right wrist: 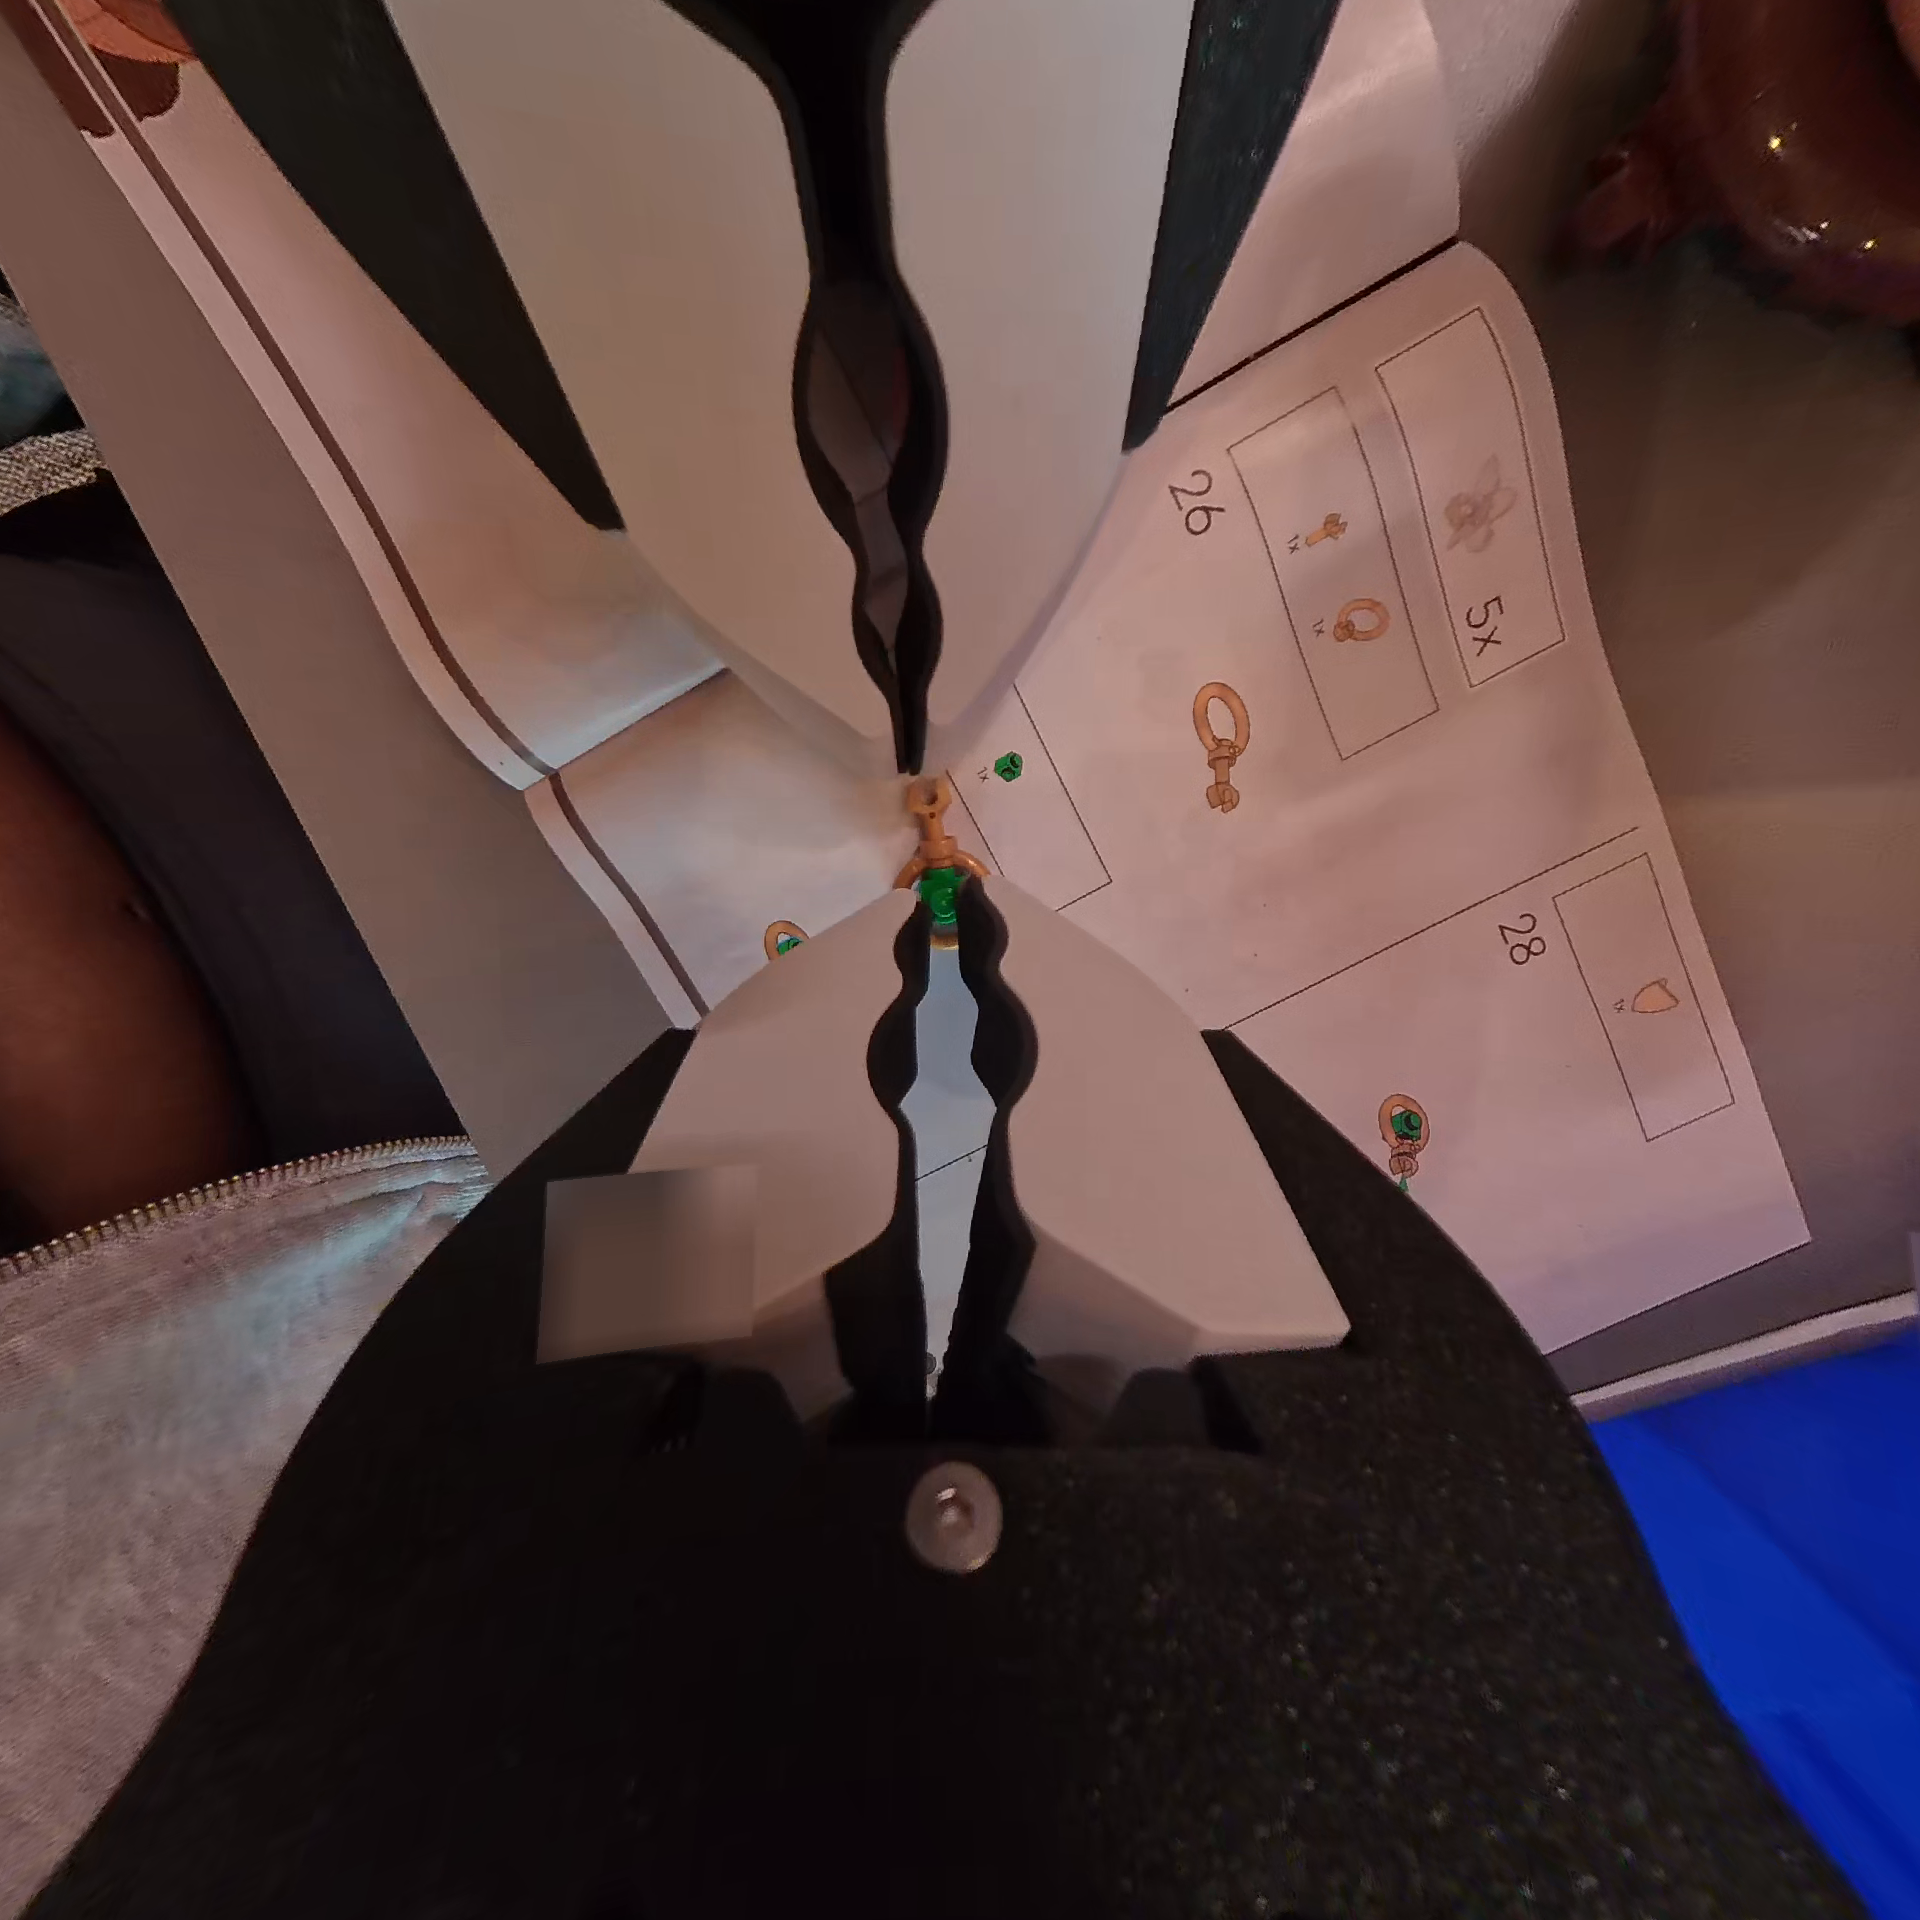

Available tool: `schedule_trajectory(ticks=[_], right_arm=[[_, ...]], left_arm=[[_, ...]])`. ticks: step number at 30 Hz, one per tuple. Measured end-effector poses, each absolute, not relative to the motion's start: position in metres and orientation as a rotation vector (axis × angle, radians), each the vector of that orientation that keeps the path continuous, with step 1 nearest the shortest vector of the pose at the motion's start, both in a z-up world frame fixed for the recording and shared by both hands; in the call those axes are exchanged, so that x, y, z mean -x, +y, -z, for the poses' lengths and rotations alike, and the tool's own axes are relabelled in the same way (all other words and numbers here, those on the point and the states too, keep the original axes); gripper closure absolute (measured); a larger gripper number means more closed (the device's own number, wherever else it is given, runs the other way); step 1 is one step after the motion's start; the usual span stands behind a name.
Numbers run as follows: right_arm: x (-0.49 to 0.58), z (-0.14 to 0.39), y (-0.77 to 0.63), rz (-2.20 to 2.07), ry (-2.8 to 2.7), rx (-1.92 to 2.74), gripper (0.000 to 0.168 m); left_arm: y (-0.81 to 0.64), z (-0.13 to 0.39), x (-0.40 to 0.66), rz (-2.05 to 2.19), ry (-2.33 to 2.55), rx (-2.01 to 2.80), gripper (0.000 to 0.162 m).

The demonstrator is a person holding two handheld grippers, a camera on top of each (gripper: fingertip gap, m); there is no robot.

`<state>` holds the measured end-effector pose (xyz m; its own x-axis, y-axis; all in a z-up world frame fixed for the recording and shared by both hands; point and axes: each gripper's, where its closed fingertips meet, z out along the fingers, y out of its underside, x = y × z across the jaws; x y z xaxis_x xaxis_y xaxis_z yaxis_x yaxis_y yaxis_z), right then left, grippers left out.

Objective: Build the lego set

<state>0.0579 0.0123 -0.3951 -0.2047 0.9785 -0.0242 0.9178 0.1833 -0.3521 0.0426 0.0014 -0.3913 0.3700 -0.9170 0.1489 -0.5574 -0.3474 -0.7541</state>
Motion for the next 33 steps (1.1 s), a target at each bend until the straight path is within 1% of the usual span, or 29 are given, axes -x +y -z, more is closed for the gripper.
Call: schedule_trajectory(ticks=[1,13,31,33], right_arm=[[-0.058,0.395,0.012,-0.434,-2.249,1.833,0.163],[-0.058,0.395,0.012,-0.483,-2.227,1.816,0.163],[-0.057,0.396,0.012,-0.472,-2.248,1.792,0.163],[-0.057,0.396,0.012,-0.465,-2.260,1.781,0.164]], left_arm=[[0.002,0.392,-0.043,0.766,1.275,2.028,0.162],[0.007,0.397,-0.043,0.621,1.339,1.987,0.162],[0.009,0.391,-0.046,0.623,1.348,1.950,0.162],[0.009,0.385,-0.058,0.655,1.347,1.909,0.162]])
